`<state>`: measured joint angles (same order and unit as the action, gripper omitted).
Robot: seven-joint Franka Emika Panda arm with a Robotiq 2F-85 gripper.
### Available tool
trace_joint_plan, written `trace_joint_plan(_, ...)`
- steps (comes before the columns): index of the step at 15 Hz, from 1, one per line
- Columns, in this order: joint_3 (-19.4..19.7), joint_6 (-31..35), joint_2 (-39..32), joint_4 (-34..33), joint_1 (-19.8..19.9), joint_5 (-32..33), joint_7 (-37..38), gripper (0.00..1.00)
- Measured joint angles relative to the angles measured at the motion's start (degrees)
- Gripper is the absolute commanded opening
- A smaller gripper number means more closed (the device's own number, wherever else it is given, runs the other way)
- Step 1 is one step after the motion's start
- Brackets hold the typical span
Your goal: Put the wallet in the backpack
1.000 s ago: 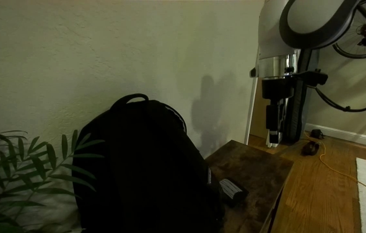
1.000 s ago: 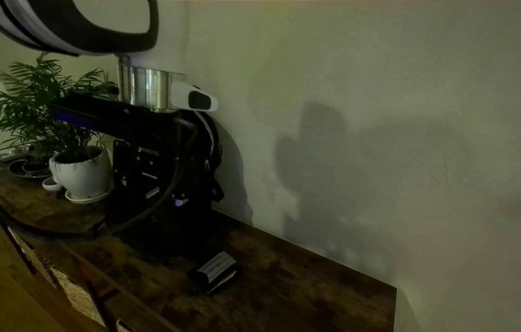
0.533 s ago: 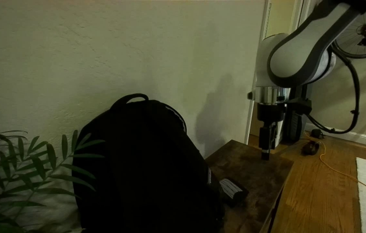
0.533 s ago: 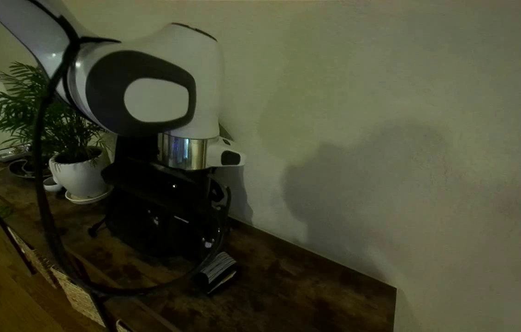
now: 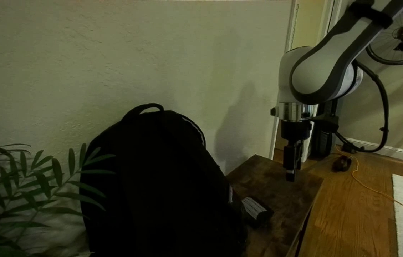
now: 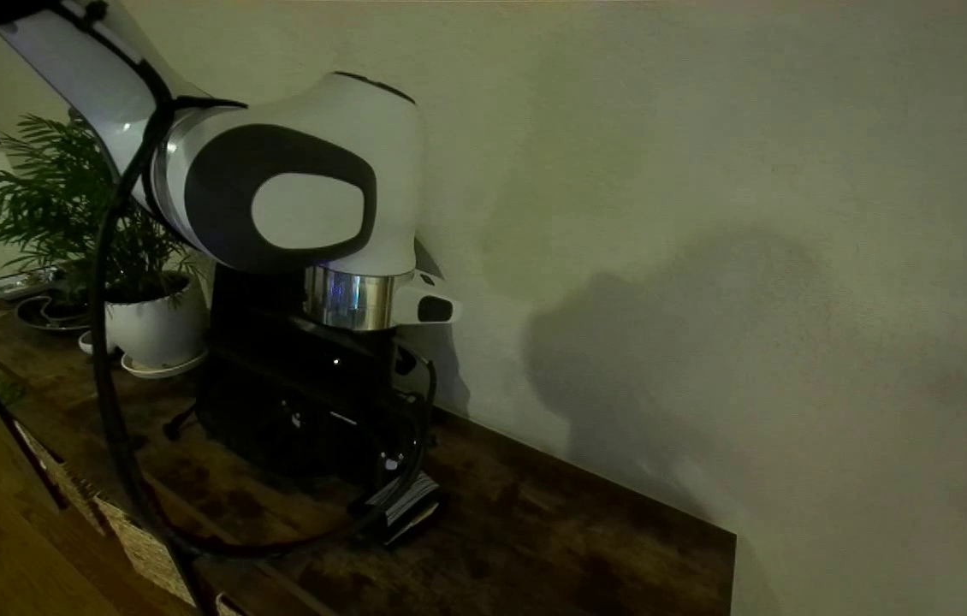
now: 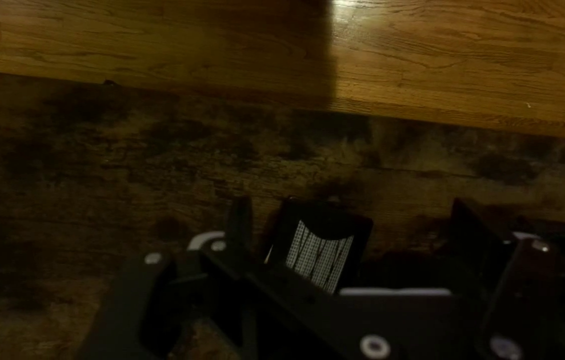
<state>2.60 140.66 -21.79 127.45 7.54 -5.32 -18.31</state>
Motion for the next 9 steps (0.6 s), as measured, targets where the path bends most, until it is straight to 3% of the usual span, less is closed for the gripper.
trace_joint_plan(9, -0.31, 0.55, -1.69, -0.98, 0.02, -0.44, 0.19, 1.0)
